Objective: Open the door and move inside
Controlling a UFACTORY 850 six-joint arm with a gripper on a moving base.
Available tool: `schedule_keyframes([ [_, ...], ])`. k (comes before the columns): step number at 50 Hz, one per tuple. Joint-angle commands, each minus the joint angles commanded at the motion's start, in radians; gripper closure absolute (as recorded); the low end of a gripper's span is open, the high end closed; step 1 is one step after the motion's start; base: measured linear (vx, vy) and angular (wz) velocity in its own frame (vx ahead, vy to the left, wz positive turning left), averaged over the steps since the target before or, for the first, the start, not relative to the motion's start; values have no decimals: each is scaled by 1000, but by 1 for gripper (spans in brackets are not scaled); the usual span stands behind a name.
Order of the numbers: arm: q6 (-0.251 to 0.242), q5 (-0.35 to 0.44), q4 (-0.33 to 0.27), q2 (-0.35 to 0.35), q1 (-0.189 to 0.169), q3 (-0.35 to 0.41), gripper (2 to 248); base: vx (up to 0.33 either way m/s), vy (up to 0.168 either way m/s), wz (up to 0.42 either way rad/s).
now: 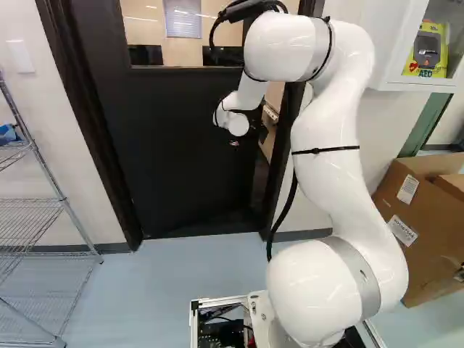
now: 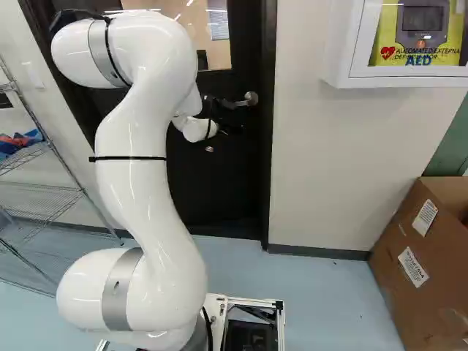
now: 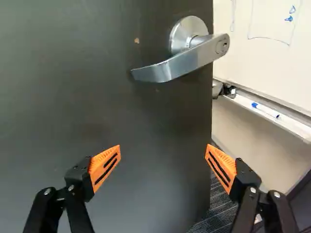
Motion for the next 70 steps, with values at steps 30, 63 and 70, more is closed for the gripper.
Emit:
schedule_keyframes([
  [30, 0, 0, -269, 5, 58, 6, 3, 0, 0, 0],
  [63, 0, 0, -276, -160, 104, -214, 3, 0, 0, 0],
  [70, 0, 0, -276, -199, 111, -268, 3, 0, 0, 0],
])
